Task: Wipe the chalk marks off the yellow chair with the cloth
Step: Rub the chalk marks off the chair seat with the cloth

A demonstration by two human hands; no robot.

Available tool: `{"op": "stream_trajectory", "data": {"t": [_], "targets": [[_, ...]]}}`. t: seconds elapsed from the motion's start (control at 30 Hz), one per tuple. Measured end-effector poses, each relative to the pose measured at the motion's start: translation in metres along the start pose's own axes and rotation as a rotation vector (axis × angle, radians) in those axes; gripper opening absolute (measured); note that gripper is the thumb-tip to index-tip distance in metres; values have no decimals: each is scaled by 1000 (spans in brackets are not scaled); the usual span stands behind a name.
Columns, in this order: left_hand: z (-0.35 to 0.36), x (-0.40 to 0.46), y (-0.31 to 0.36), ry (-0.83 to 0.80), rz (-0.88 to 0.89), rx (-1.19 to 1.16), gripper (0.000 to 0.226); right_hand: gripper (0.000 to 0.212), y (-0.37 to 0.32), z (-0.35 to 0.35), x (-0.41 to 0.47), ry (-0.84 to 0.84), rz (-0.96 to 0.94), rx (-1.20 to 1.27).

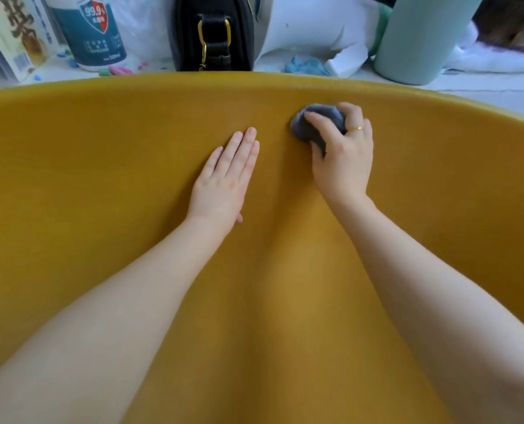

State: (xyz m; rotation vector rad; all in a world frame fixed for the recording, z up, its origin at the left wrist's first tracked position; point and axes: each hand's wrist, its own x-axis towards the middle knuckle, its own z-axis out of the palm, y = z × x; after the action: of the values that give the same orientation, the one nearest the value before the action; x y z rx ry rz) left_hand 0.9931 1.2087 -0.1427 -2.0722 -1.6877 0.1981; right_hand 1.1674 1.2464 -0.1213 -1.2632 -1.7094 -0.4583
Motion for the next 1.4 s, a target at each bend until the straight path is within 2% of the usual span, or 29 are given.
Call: {"op": "stream_trajectory", "data": {"t": [0.1, 0.23, 0.33, 0.43, 0.5, 0.57, 0.67, 0.73, 0.87, 0.97, 1.07, 1.13, 1.23, 1.3, 1.4], "targets": [[1, 0, -2, -7, 14, 3, 134, 29, -1, 0, 18, 33, -22, 7], [2, 0, -2, -15, 18, 0, 134, 27, -5, 17, -10, 61, -9, 101], [-1, -1, 0, -21, 8, -15, 134, 29, -3, 22, -67, -146, -115, 119], [-3, -4, 1, -22, -17, -48, 132, 32, -9, 16, -120, -349, -50, 126], [-5, -5, 5, -22, -33, -82, 128, 31, -12, 10, -125, -425, -40, 113], [-6, -5, 10, -5, -54, -124, 116, 27, -8, 1, -103, -378, -38, 89], [-6, -3, 16, 27, -90, -157, 105, 29, 19, -16, -34, -34, 152, 60], [-4, -2, 20, 32, -79, -131, 104, 27, 33, -27, 1, 59, 135, -22], [1, 0, 22, 58, -67, -42, 101, 27, 39, -10, -13, 47, -24, -69], [-2, 2, 19, 33, -33, -47, 109, 31, 27, 11, -79, -110, -88, 17], [-2, -1, 21, -19, 7, -3, 133, 36, 7, 16, -145, -256, -14, 98], [0, -5, 29, -62, 38, -42, 135, 35, 1, 13, -157, -320, 13, 121], [-2, -6, 36, -73, 27, -127, 134, 29, 8, -2, -132, -430, -83, 99], [-2, -6, 39, -85, -8, -159, 131, 26, 18, -11, -98, -386, -48, 76], [1, -7, 46, -51, -43, -156, 119, 23, 38, -26, -36, -116, 109, 30]]}}
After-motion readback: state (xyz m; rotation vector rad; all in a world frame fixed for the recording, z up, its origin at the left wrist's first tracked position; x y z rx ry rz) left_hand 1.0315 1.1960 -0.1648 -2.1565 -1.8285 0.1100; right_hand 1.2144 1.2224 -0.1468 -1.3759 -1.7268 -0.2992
